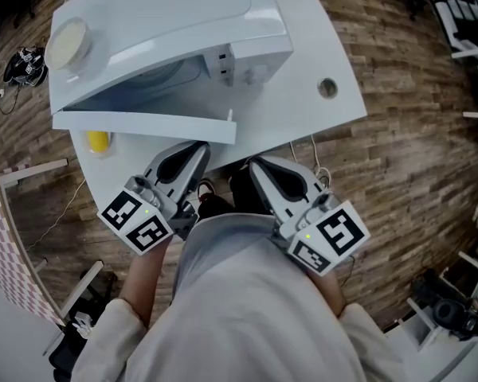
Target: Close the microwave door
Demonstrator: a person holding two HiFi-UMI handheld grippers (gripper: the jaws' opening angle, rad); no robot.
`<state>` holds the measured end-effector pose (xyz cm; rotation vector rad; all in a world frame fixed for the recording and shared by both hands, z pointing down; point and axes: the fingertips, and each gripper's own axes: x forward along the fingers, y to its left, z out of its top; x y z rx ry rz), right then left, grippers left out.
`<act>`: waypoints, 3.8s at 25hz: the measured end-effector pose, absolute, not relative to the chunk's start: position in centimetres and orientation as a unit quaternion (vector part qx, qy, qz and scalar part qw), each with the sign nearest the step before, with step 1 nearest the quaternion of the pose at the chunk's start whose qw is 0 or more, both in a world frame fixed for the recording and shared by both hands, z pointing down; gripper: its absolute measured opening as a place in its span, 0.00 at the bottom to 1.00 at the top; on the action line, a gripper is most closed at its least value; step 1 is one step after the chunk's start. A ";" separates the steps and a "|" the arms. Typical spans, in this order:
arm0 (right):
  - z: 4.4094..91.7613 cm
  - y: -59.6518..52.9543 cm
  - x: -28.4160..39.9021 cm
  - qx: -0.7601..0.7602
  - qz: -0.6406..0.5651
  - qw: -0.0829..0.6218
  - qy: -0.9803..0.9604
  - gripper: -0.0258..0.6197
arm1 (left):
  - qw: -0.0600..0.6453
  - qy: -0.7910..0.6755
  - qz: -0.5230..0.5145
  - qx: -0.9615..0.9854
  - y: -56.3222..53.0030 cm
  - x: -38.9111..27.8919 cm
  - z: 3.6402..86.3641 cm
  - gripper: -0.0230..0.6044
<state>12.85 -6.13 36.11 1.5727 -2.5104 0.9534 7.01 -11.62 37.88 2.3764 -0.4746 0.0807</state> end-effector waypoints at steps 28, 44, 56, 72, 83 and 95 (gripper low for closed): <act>36.9 -6.8 15.2 0.484 0.309 0.023 -0.818 0.08 | 0.312 -0.208 0.025 0.926 -15.0 10.5 37.5 0.06; 37.1 -6.5 15.1 0.484 0.312 0.020 -0.817 0.08 | 0.309 -0.234 0.016 0.922 -16.8 11.7 37.4 0.06; 37.1 -6.7 15.6 0.492 0.315 0.015 -0.811 0.08 | 0.313 -0.249 -0.002 0.916 -18.7 12.3 37.1 0.06; 37.7 -7.2 15.9 0.477 0.322 0.015 -0.817 0.08 | 0.308 -0.267 -0.020 0.913 -19.6 12.7 37.0 0.06; 37.4 -7.7 15.6 0.477 0.315 0.011 -0.821 0.08 | 0.310 -0.276 -0.016 0.910 -20.1 12.6 37.1 0.06; 37.4 -7.1 15.0 0.479 0.315 0.010 -0.819 0.08 | 0.328 -0.269 -0.032 0.905 -21.6 13.8 37.1 0.06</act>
